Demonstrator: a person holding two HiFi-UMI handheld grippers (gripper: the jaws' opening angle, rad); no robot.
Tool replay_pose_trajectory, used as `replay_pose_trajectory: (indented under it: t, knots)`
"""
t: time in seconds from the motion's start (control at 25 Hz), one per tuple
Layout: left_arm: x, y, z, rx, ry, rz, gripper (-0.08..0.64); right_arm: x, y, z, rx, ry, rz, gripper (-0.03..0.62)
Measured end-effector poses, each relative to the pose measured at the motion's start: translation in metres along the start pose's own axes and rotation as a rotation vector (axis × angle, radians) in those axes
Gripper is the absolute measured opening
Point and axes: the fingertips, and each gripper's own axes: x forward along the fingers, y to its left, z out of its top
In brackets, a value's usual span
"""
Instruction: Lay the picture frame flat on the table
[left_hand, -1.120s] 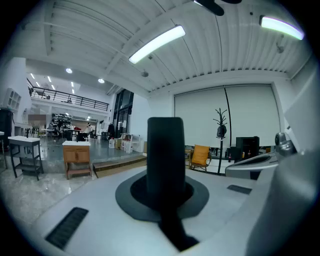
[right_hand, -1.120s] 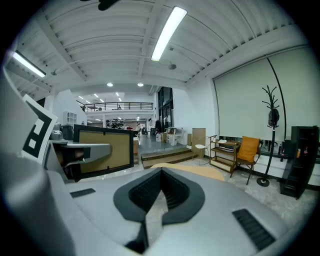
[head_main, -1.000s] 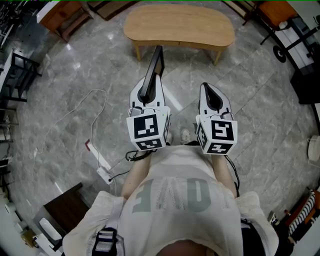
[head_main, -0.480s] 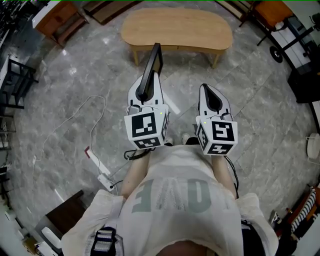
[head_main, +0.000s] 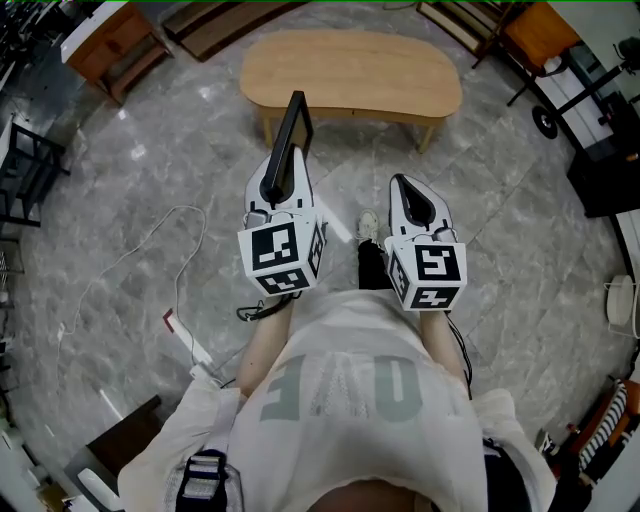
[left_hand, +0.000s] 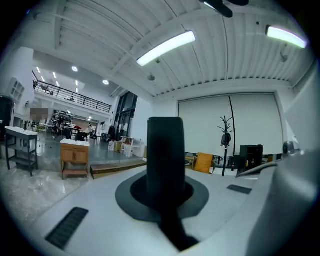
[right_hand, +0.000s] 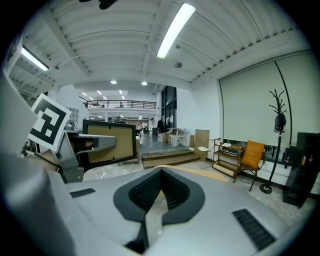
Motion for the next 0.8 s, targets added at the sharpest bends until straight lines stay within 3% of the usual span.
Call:
replay_pose_trajectory:
  t: [0.2, 0.44, 0.8]
  knots:
    - [0.029, -0.001, 0.013, 0.016, -0.040, 0.016, 0.018, 0.037, -0.010, 0.017, -0.026, -0.060, 0.049, 0.006]
    - [0.088, 0.005, 0.022, 0.051, -0.054, 0.075, 0.018, 0.102, -0.061, 0.059, -0.001, -0.150, 0.050, 0.006]
    - [0.224, 0.011, 0.041, 0.046, -0.060, 0.136, 0.018, 0.217, -0.137, 0.084, 0.001, -0.121, 0.094, 0.006]
